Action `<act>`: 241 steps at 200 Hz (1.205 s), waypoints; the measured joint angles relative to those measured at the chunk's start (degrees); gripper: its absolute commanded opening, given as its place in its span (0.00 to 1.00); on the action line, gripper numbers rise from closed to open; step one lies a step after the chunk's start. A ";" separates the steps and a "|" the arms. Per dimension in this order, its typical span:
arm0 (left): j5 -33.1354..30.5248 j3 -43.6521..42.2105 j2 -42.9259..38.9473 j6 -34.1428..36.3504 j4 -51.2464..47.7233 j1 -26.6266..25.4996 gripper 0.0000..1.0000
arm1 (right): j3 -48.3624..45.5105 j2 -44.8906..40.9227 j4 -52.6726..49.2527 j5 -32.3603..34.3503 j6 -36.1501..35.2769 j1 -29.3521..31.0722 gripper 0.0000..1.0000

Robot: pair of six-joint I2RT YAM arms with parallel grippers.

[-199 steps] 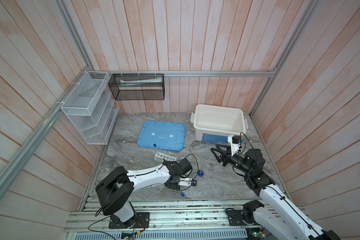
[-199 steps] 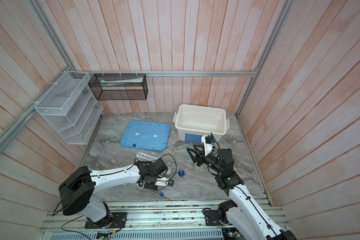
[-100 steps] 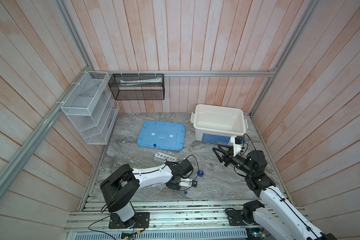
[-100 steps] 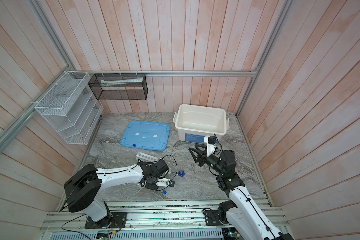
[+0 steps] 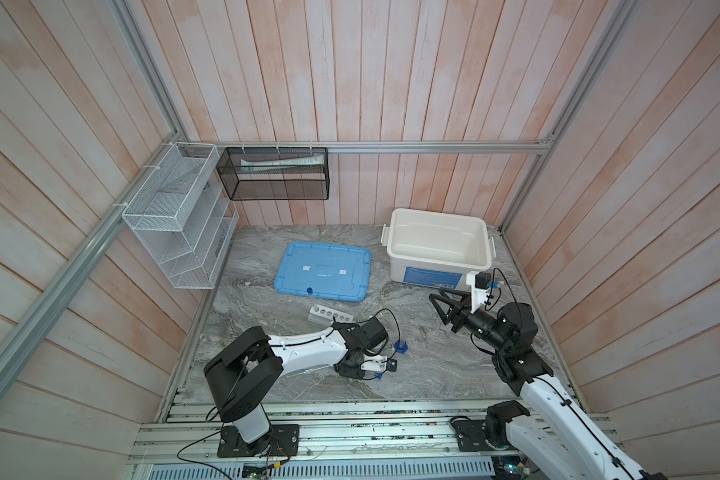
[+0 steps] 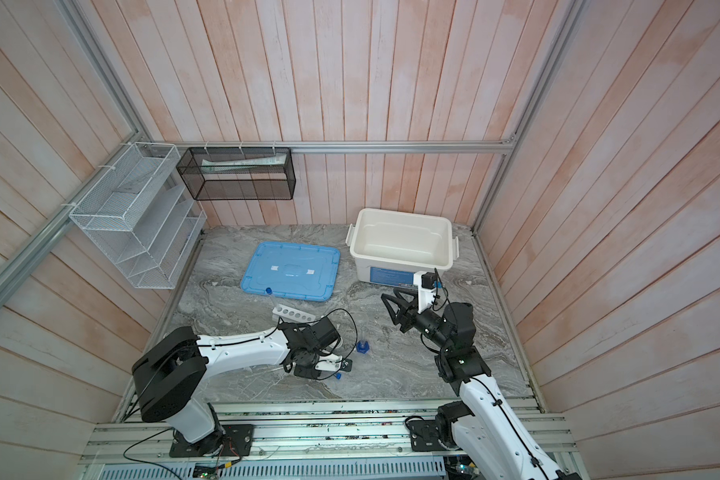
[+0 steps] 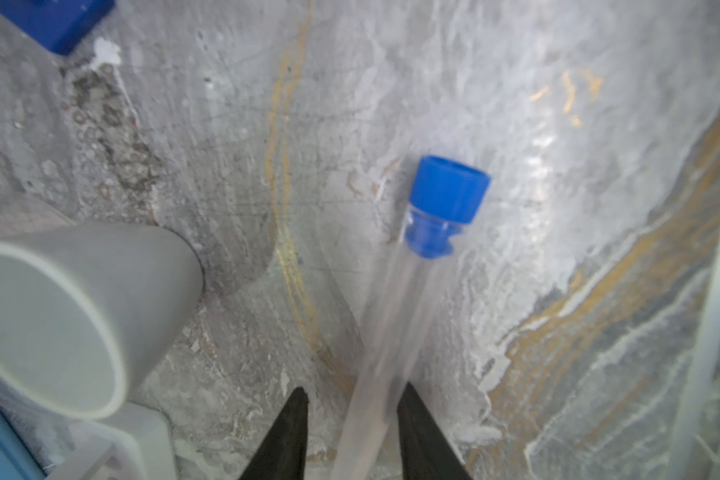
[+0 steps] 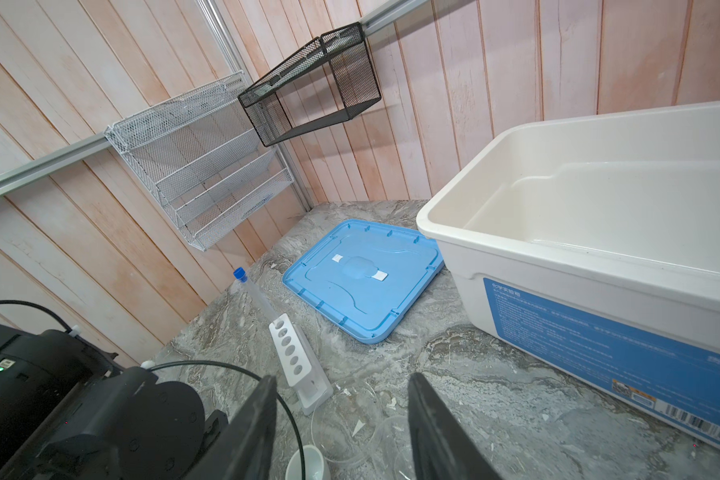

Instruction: Organize the chemistry lab equipment

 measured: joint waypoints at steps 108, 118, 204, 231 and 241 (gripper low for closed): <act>2.97 0.04 0.39 -2.05 0.70 -0.02 0.22 | -0.87 -1.46 0.35 0.02 1.11 -1.53 0.51; 3.23 0.15 0.42 -2.34 0.68 -0.04 0.21 | -0.87 -1.46 0.33 0.04 1.20 -1.68 0.51; 8.09 4.44 -5.62 -8.76 2.34 3.82 0.20 | 2.73 -1.22 -4.79 2.49 1.53 -2.21 0.51; 9.46 3.02 -11.91 -10.29 3.76 4.66 0.20 | 5.88 -1.07 -7.54 2.62 1.73 -2.21 0.52; 9.97 2.47 -14.78 -11.04 4.33 5.70 0.20 | 6.97 -0.76 -7.98 2.51 1.88 -2.21 0.52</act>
